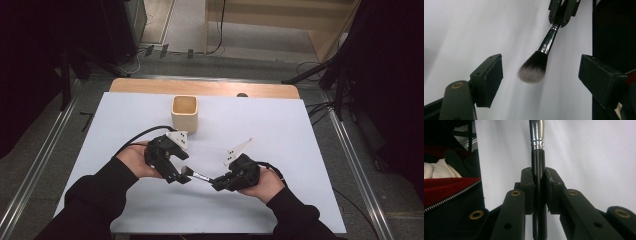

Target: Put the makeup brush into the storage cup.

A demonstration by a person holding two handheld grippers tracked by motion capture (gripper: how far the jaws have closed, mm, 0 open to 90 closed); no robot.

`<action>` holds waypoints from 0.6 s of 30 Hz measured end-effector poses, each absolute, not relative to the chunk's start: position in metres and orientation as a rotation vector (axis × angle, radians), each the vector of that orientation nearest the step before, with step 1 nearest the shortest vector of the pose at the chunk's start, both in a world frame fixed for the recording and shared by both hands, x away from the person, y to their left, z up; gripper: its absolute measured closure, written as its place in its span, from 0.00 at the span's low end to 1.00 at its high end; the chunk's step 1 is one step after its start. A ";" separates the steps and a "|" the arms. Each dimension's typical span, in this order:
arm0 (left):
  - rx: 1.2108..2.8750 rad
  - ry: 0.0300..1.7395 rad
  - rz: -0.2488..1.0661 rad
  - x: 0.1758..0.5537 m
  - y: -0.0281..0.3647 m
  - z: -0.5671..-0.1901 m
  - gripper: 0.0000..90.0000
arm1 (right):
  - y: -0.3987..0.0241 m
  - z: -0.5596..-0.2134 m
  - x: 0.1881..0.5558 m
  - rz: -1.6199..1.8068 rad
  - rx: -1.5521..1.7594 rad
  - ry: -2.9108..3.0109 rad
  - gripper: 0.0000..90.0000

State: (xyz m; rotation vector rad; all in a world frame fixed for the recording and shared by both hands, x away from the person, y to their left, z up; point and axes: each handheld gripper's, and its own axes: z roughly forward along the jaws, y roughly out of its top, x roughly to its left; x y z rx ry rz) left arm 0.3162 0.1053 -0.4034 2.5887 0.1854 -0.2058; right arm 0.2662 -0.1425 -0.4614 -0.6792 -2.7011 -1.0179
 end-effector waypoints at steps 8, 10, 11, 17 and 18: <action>2.509 0.289 -0.184 0.318 0.120 -0.396 0.20 | -0.148 -0.459 0.264 -1.047 -0.709 -2.693 0.88; 2.500 0.303 -0.178 0.318 0.122 -0.396 0.20 | -0.151 -0.459 0.264 -1.043 -0.731 -2.690 0.88; 2.493 0.311 -0.179 0.318 0.123 -0.397 0.19 | -0.151 -0.459 0.264 -1.044 -0.734 -2.692 0.88; 2.464 0.367 -0.178 0.315 0.128 -0.400 0.20 | -0.157 -0.460 0.262 -1.050 -0.801 -2.669 0.88; 2.463 0.378 -0.174 0.315 0.129 -0.400 0.20 | -0.158 -0.460 0.263 -1.053 -0.802 -2.672 0.88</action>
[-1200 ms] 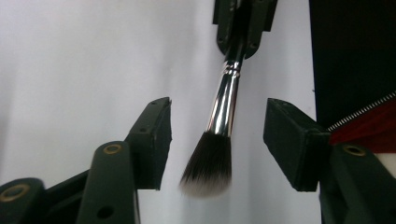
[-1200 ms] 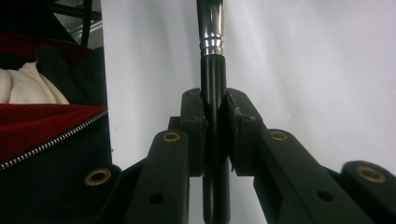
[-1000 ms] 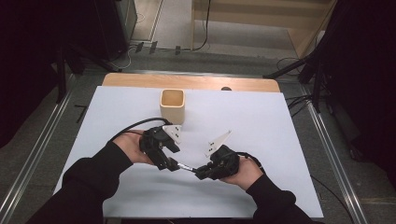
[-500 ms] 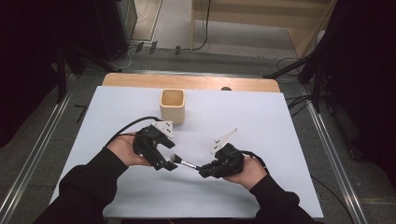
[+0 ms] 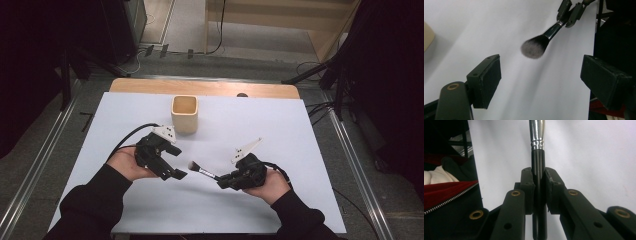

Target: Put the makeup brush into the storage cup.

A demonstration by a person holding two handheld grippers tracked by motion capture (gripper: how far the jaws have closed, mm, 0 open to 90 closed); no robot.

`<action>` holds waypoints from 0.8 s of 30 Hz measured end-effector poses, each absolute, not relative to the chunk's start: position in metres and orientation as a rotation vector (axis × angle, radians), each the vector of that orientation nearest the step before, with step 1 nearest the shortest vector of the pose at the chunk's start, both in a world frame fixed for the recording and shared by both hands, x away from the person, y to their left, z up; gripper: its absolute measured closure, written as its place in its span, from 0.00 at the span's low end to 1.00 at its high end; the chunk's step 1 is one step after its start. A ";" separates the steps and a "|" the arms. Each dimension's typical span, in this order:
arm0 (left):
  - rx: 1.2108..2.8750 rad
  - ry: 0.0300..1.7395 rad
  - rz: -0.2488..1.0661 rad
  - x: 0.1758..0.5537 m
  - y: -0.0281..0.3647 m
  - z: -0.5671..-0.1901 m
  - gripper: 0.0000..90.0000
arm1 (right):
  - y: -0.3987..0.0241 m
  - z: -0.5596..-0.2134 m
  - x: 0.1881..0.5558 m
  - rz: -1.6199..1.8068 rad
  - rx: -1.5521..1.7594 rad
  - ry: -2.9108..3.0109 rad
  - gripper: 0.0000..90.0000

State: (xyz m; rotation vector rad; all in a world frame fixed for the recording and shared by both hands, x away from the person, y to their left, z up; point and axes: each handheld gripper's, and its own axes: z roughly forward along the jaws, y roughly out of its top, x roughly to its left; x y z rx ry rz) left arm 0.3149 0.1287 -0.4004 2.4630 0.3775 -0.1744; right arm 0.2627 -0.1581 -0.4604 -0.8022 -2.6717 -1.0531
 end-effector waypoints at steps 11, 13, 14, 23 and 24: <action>2.397 0.496 -0.169 0.312 0.138 -0.409 0.19 | -0.165 -0.461 0.261 -1.101 -0.922 -2.635 0.88; 2.385 0.521 -0.173 0.311 0.138 -0.412 0.19 | -0.165 -0.461 0.260 -1.114 -0.939 -2.629 0.88; 2.382 0.531 -0.168 0.310 0.138 -0.413 0.19 | -0.166 -0.461 0.260 -1.116 -0.949 -2.630 0.88; 2.331 0.621 -0.173 0.306 0.138 -0.421 0.19 | -0.170 -0.462 0.259 -1.159 -1.084 -2.590 0.88; 2.328 0.624 -0.172 0.306 0.138 -0.422 0.19 | -0.169 -0.462 0.258 -1.160 -1.097 -2.589 0.88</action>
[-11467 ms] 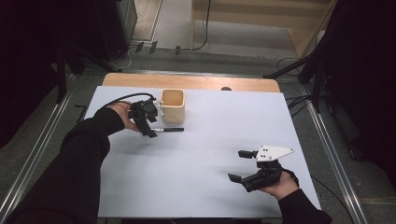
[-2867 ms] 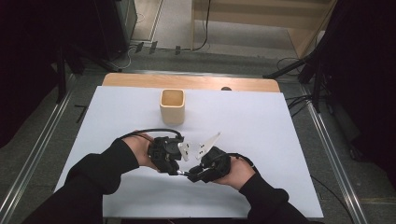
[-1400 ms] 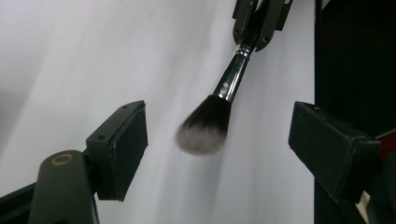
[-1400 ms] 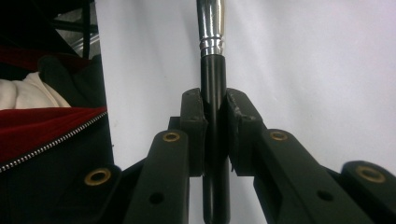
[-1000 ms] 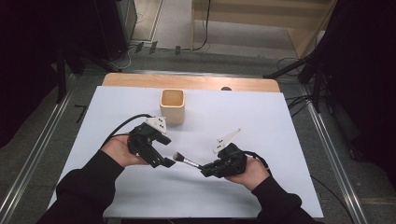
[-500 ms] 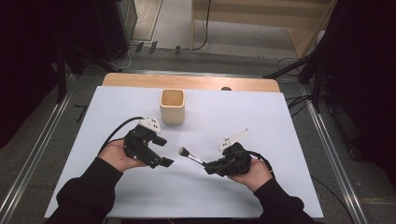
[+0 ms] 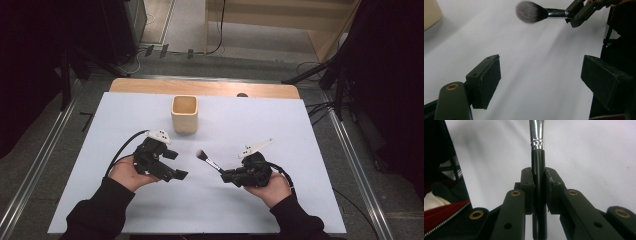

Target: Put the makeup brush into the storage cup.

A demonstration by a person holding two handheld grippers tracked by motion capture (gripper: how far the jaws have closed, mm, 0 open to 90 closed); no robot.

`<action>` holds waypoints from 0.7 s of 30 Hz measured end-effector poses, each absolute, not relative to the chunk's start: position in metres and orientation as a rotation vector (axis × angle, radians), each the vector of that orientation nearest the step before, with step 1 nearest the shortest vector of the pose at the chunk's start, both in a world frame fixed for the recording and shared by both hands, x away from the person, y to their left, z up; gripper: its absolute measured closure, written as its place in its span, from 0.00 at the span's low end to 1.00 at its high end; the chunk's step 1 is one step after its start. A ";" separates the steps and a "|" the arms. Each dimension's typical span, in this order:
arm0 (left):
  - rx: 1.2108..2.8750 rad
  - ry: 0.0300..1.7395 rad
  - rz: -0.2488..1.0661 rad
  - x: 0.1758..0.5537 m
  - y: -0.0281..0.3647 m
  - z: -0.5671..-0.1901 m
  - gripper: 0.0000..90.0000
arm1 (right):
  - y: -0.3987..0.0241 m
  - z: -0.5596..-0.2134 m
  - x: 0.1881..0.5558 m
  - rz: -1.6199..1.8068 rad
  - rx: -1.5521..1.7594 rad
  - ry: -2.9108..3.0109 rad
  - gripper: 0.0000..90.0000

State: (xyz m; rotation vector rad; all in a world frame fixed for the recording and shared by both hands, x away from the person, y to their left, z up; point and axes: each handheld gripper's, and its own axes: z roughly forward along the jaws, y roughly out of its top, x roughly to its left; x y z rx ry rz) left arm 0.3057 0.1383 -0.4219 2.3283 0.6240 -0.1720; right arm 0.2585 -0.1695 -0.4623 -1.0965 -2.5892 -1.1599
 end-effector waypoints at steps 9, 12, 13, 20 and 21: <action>2.295 0.698 -0.146 0.301 0.133 -0.428 0.19 | -0.167 -0.461 0.256 -1.254 -1.186 -2.553 0.88; 2.301 0.713 -0.127 0.298 0.129 -0.430 0.19 | -0.167 -0.462 0.254 -1.286 -1.217 -2.539 0.88; 2.319 0.710 -0.112 0.297 0.127 -0.430 0.18 | -0.166 -0.462 0.254 -1.292 -1.223 -2.537 0.88; 2.308 0.706 -0.096 0.292 0.120 -0.432 0.19 | -0.163 -0.462 0.251 -1.332 -1.251 -2.530 0.88; 2.308 0.705 -0.090 0.292 0.119 -0.432 0.19 | -0.163 -0.462 0.251 -1.343 -1.254 -2.528 0.88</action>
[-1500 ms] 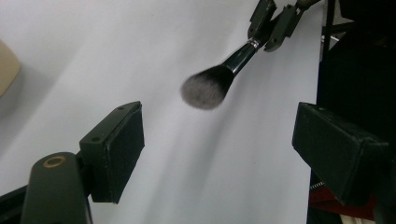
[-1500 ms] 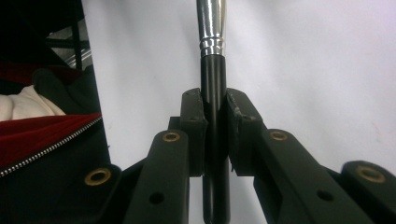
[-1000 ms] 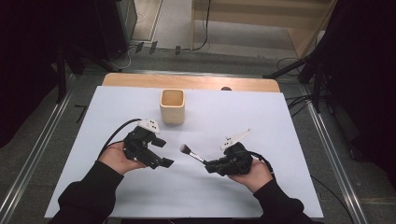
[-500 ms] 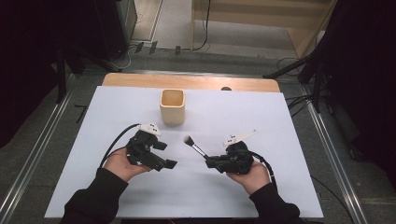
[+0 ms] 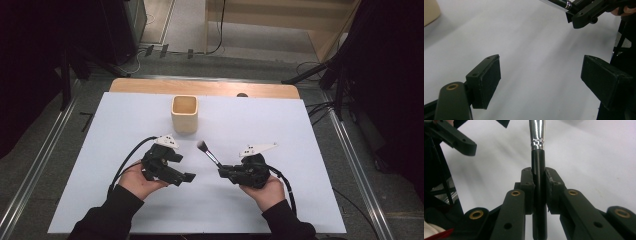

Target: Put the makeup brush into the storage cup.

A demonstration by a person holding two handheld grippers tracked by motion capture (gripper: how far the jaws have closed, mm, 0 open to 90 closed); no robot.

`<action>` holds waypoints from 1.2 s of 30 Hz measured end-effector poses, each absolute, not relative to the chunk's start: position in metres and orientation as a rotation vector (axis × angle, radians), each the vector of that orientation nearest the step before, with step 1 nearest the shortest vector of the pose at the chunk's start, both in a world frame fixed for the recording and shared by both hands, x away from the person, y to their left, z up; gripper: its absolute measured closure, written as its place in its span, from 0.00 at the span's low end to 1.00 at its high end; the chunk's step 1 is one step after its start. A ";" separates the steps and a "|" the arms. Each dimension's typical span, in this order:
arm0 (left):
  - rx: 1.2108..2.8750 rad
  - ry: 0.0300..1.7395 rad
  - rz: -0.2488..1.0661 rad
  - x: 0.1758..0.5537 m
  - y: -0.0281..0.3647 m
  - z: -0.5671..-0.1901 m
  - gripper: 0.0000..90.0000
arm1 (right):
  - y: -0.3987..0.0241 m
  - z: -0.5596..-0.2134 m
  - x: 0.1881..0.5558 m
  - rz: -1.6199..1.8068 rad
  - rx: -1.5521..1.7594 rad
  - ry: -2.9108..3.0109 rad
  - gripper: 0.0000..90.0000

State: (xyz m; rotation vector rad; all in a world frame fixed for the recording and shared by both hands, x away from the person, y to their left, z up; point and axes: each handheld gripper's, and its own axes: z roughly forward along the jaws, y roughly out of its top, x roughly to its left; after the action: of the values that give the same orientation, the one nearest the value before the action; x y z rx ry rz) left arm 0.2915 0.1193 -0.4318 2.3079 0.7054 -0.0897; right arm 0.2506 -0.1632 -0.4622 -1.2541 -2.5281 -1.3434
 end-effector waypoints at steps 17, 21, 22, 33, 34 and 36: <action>2.190 0.741 -0.078 0.285 0.114 -0.429 0.19 | -0.153 -0.465 0.242 -1.464 -1.355 -2.461 0.88; 2.162 0.757 -0.071 0.286 0.113 -0.428 0.19 | -0.150 -0.465 0.239 -1.467 -1.388 -2.461 0.88; 2.156 0.762 -0.061 0.286 0.113 -0.427 0.19 | -0.149 -0.465 0.238 -1.470 -1.393 -2.465 0.88; 2.112 0.791 -0.061 0.286 0.105 -0.426 0.19 | -0.144 -0.466 0.235 -1.519 -1.453 -2.444 0.88; 2.105 0.793 -0.065 0.286 0.104 -0.426 0.20 | -0.144 -0.467 0.235 -1.520 -1.456 -2.443 0.88; 2.096 0.806 -0.063 0.287 0.101 -0.426 0.20 | -0.144 -0.467 0.234 -1.522 -1.460 -2.436 0.88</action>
State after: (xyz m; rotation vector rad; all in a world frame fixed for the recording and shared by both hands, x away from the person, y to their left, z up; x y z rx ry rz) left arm 0.2870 0.1014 -0.4265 2.0961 0.8064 -0.0626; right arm 0.2343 -0.1436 -0.4668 -1.4598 -2.4362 -1.5219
